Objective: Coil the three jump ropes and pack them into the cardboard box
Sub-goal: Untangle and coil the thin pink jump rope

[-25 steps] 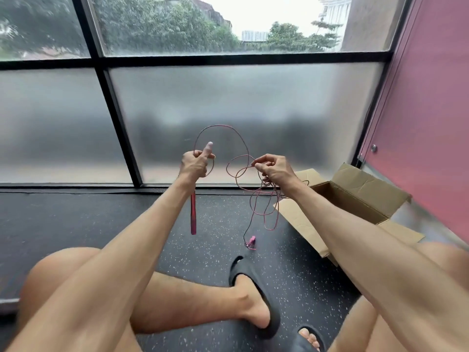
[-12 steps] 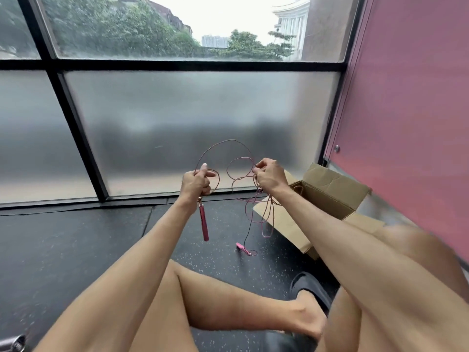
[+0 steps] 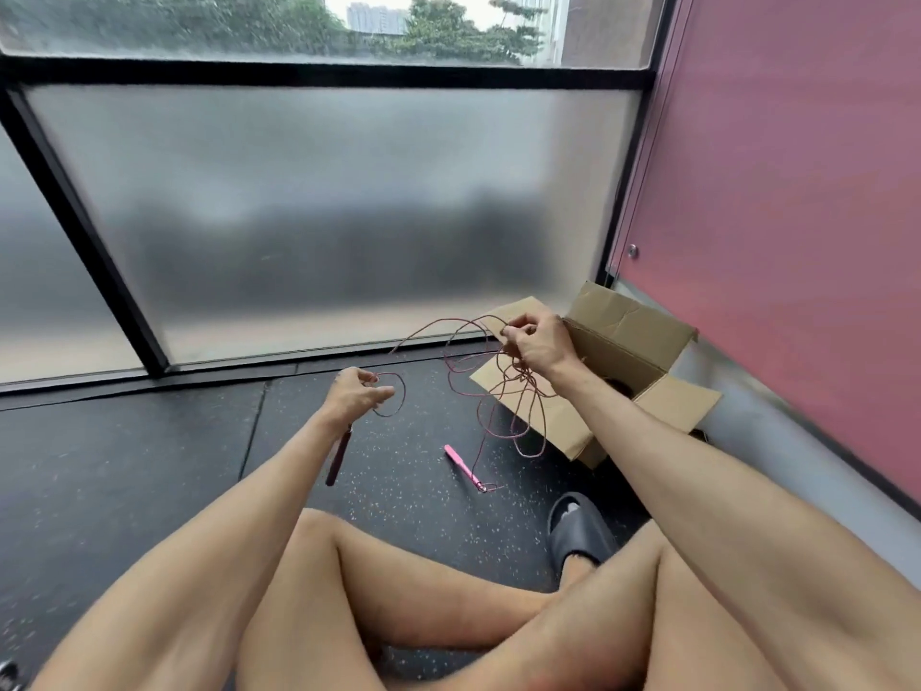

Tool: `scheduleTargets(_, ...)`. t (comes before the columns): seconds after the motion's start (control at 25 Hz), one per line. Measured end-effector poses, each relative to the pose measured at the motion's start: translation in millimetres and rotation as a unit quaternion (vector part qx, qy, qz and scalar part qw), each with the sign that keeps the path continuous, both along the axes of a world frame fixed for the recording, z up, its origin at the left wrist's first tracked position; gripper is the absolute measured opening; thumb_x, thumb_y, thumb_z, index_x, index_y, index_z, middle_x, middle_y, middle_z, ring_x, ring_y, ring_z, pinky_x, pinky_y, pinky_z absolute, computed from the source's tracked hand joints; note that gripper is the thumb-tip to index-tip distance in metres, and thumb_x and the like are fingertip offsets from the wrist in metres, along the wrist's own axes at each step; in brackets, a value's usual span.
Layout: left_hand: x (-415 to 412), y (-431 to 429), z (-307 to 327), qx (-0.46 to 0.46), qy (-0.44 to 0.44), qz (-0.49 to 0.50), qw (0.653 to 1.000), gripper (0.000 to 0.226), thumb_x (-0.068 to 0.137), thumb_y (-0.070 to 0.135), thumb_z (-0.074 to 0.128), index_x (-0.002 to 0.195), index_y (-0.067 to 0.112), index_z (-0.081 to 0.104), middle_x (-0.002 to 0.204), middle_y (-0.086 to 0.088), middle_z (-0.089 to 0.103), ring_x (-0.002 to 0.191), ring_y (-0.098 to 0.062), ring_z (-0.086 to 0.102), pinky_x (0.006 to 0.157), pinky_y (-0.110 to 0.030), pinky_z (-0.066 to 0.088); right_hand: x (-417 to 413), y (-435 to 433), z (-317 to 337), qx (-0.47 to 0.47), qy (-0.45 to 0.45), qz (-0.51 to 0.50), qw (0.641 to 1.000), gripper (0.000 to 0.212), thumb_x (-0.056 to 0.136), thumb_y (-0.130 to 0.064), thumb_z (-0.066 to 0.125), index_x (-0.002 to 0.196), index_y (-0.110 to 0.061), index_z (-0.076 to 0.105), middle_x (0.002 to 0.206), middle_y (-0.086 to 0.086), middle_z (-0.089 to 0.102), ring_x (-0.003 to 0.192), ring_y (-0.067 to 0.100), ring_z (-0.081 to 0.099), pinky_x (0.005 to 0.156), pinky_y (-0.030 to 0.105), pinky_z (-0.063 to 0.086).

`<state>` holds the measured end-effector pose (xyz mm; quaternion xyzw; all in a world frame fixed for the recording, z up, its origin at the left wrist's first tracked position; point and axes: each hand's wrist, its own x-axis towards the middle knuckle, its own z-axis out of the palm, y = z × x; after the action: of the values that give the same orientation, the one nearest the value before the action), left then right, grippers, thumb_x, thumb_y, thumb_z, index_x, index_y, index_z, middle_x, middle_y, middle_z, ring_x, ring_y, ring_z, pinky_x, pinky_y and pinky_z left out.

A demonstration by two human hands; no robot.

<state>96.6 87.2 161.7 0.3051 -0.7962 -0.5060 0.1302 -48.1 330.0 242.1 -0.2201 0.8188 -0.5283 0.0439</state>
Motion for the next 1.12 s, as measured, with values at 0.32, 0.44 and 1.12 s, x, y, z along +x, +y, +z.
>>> scheduleTargets(0.32, -11, 55, -2, 0.192, 0.117, -0.079, 0.971, 0.041, 0.088, 0.023, 0.074, 0.121, 0.001, 0.062, 0.085, -0.016, 0.069, 0.061, -0.018, 0.062, 0.058, -0.026, 0.056, -21, -21, -2, 0.059, -0.041, 0.092, 0.993, 0.009, 0.1, -0.011, 0.054, 0.091, -0.011, 0.057, 0.069, 0.006, 0.059, 0.066, 0.025, 0.063, 0.061, 0.039, 0.056)
scheduleTargets(0.44, -24, 61, 19, 0.219, 0.135, -0.117, 0.959, 0.052, 0.083, 0.038, 0.074, 0.126, 0.012, 0.06, 0.071, -0.008, 0.066, 0.05, -0.014, 0.054, 0.049, -0.023, 0.048, -15, -33, -11, 0.069, -0.119, 0.126, 0.982, 0.009, 0.104, -0.016, 0.046, 0.099, -0.009, 0.047, 0.075, 0.015, 0.062, 0.065, 0.031, 0.067, 0.059, 0.044, 0.058)
scheduleTargets(1.12, -32, 26, 26, 0.141, 0.093, -0.049, 0.985, 0.036, 0.106, 0.028, 0.046, 0.072, 0.017, 0.048, 0.049, 0.011, 0.037, 0.04, -0.006, 0.028, 0.04, -0.021, 0.024, -57, -20, -45, -0.064, 0.047, -0.185, 0.979, 0.036, 0.079, 0.003, 0.034, 0.102, -0.002, 0.062, 0.09, 0.013, 0.07, 0.088, 0.03, 0.066, 0.083, 0.041, 0.053)
